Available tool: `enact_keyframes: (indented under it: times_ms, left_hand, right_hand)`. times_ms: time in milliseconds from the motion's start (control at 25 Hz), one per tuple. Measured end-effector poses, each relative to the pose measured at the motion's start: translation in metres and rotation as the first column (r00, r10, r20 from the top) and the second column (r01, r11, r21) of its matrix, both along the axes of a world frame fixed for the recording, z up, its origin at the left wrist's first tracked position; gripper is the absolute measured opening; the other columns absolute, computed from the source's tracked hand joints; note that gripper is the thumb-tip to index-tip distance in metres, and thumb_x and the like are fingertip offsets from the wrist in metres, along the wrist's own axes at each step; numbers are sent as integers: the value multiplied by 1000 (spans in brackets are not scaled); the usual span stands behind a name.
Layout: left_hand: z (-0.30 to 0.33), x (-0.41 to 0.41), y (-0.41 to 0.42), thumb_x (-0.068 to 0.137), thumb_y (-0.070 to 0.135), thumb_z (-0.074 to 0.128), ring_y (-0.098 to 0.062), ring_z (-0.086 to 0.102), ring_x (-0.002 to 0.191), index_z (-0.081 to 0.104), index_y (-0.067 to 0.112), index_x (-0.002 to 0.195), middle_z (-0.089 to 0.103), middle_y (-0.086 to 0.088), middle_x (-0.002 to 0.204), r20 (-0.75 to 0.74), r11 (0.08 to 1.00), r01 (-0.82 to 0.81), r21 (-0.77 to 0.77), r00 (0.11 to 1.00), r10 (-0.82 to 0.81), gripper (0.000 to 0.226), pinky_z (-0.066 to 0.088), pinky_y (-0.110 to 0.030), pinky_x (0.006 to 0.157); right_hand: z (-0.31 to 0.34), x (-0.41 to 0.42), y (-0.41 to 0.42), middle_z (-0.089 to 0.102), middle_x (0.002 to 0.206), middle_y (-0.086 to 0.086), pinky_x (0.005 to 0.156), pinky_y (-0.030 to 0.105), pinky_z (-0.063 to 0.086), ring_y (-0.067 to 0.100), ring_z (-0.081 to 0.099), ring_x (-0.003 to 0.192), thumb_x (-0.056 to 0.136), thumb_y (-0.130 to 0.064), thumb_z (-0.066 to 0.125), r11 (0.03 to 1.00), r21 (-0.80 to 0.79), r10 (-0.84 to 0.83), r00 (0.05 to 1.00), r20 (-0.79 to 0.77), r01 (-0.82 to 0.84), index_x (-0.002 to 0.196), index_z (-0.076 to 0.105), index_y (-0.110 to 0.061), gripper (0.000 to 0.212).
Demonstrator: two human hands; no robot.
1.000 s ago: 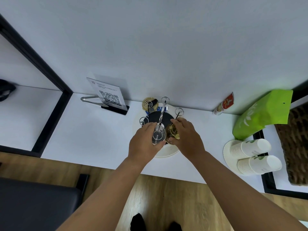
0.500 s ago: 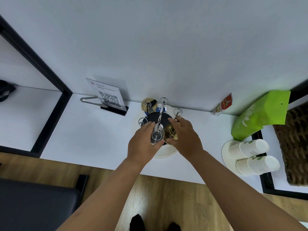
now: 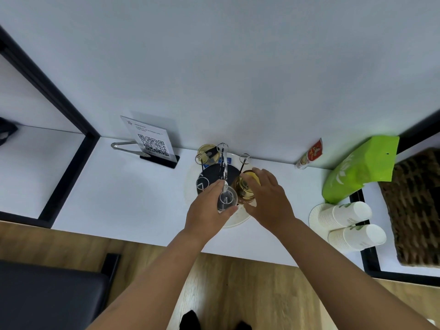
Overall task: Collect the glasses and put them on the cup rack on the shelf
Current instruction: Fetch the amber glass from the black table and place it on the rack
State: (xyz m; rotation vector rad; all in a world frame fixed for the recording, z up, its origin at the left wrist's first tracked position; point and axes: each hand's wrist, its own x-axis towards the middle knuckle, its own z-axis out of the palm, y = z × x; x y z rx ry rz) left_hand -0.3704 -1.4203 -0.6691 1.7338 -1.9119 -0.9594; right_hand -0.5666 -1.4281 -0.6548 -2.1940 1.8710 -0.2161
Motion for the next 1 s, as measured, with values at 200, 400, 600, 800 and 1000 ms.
enact_keyframes:
  times_ms: [200, 400, 600, 800, 1000]
  left_hand:
    - [2, -9, 3, 92, 43, 76, -19, 44, 148, 37, 30, 159, 39, 9, 165, -80, 998, 36, 59, 996, -31, 79, 48, -40, 113]
    - [4, -1, 12, 96, 35, 73, -14, 48, 144, 38, 32, 159, 43, 11, 162, -77, 1000, 4, 12, 997, -3, 72, 48, -33, 112]
    - [2, 16, 21, 101, 26, 67, -13, 56, 136, 47, 28, 155, 55, 9, 153, -108, 1000, -10, -15, 994, 8, 58, 49, -27, 109]
    - [3, 28, 12, 101, 24, 66, -13, 62, 128, 55, 25, 149, 58, 8, 150, -71, 988, -101, -121, 993, 92, 49, 55, -34, 103]
    - [2, 37, -4, 102, 31, 63, -9, 66, 120, 52, 28, 152, 49, 15, 157, 18, 984, -151, -98, 988, 153, 51, 55, -34, 97]
  right_hand:
    - [0, 2, 8, 35, 166, 8, 115, 54, 41, 35, 21, 158, 79, -39, 87, 999, 31, 12, 1000, -4, -11, 156, 46, -28, 88]
    - [-2, 6, 15, 24, 172, 9, 123, 60, 28, 33, 9, 161, 77, -50, 87, 997, 65, 45, 999, 5, -45, 159, 42, -30, 96]
    - [-11, 23, 19, 16, 175, 5, 126, 59, 11, 31, 0, 162, 78, -69, 78, 996, 67, 53, 998, -35, -50, 161, 36, -32, 100]
    - [-16, 27, 9, 24, 172, 8, 125, 62, 10, 33, 5, 162, 80, -70, 73, 998, 34, 53, 996, -70, -51, 158, 44, -28, 93]
    - [-13, 27, -1, 21, 173, 8, 124, 66, 8, 34, -2, 162, 80, -73, 70, 996, 46, 74, 994, -79, -71, 157, 45, -27, 93]
